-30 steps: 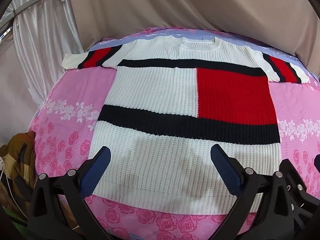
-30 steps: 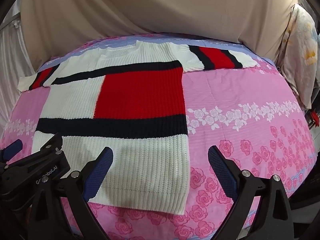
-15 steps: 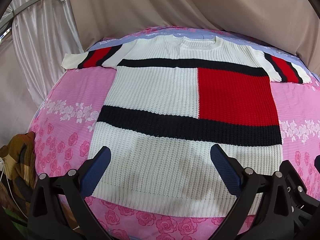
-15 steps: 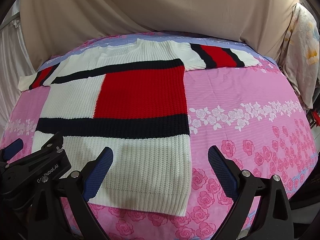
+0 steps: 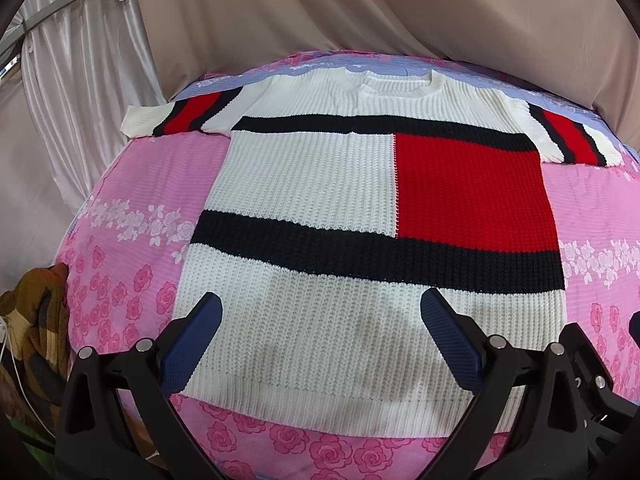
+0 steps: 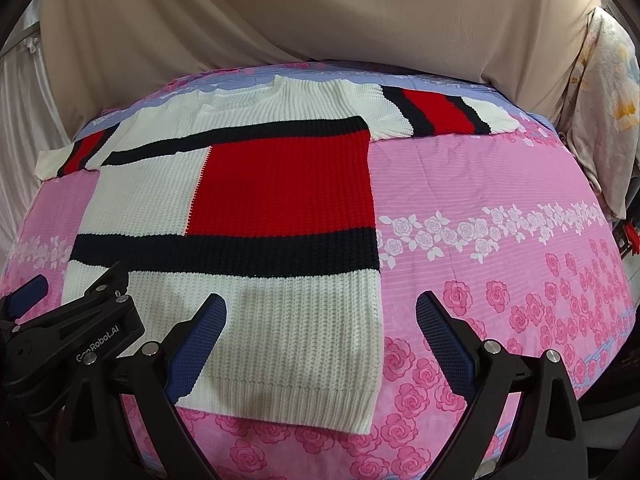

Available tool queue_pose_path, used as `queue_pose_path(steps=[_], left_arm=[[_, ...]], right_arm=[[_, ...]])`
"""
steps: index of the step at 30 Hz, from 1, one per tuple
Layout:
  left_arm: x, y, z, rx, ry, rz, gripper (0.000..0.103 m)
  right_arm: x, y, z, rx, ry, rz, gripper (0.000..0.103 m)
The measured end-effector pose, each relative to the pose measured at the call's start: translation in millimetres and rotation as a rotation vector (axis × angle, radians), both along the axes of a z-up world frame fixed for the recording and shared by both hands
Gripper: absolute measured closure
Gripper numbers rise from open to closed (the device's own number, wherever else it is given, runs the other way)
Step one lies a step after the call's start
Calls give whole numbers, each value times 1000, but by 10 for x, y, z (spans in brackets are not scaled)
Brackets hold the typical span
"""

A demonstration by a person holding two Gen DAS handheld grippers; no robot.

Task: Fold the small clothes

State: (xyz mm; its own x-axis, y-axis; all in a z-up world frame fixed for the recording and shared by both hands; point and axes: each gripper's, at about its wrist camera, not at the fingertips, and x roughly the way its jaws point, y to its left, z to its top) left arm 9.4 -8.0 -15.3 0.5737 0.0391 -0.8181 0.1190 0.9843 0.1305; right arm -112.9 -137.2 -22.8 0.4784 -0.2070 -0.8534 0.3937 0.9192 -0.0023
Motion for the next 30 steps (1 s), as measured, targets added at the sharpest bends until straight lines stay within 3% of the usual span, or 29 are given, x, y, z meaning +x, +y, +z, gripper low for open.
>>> queue_pose_path(steps=[30], left_arm=[[11, -56, 0, 7, 0, -5, 7]], right_arm=[[-22, -19, -37, 13, 9, -3, 9]])
